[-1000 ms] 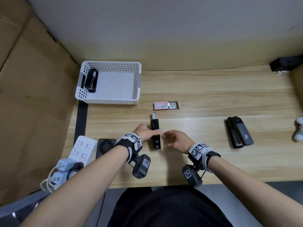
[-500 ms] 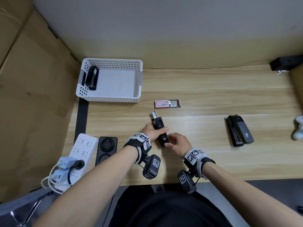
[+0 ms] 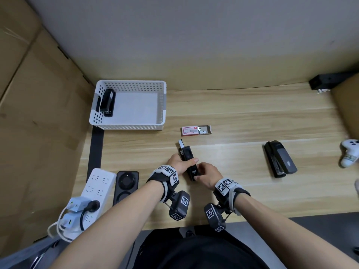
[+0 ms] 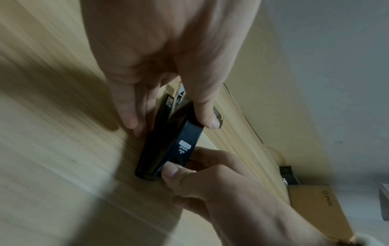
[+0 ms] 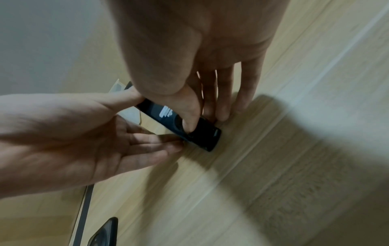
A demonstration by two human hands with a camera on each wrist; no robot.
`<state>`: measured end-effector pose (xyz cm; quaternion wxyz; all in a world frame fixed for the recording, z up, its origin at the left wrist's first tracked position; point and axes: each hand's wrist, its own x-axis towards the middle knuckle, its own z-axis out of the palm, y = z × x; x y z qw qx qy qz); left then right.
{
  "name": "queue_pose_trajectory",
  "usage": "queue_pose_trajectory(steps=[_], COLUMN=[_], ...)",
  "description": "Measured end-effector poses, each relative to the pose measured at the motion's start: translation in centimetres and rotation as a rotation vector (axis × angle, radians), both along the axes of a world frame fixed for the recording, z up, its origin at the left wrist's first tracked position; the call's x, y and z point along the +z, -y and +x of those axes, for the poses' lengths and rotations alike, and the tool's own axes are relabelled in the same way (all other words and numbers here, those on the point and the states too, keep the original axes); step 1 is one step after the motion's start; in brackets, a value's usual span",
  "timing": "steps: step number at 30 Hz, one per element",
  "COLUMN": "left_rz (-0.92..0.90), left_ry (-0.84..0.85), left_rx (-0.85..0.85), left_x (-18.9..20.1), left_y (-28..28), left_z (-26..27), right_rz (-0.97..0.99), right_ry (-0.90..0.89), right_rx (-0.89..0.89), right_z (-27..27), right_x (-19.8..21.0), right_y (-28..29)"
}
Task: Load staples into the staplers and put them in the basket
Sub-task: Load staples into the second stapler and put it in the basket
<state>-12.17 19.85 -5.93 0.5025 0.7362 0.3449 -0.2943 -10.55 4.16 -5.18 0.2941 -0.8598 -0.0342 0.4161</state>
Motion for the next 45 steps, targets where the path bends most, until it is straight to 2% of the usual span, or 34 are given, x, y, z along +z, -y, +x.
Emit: queue_pose_trajectory(steps=[3,12,20,23,28,32,37,42,45], left_rz=[-0.021,-0.005,-0.022,0.005,0.020,0.026,0.064,0.232,0.236], left_ry=[0.015,0.026,-0.002,-0.020,0.149,0.190,0.167,0.172,0.095], left_rx=[-0.008,-0.014,-0.054,-0.102,-0.142,-0.220,-0.210,-0.263,-0.248], left_x=[0.3,-0.3,1.1,1.4,2.5,3.0,2.8,2.7,2.4], left_y=[-0.2,-0.2,-1.1,-2.5,-4.4,-4.3,-3.6,-2.7,-2.5], left_z=[0.0,0.1,0.1,0.4,1.4,2.7,2.9,2.0,2.3], right_rz=[0.046,-0.044,0.154,0.140,0.009,-0.031,-0.058,-0.104,-0.102], right_ry=[-0.033,0.058,0.009,0.071,0.218,0.275,0.341,0.432,0.468], right_rx=[0.002,0.016,0.026,0.059,0.179,0.227,0.280,0.287,0.250], right_z=[0.1,-0.5,-0.2,0.1,0.7,0.9,1.8,2.6,2.8], right_x=[0.2,0.4,1.3,1.5,1.0,0.9,1.2,1.3,1.2], right_y=[0.6,-0.4,0.8,0.1,-0.3,-0.2,1.2,2.6,3.3])
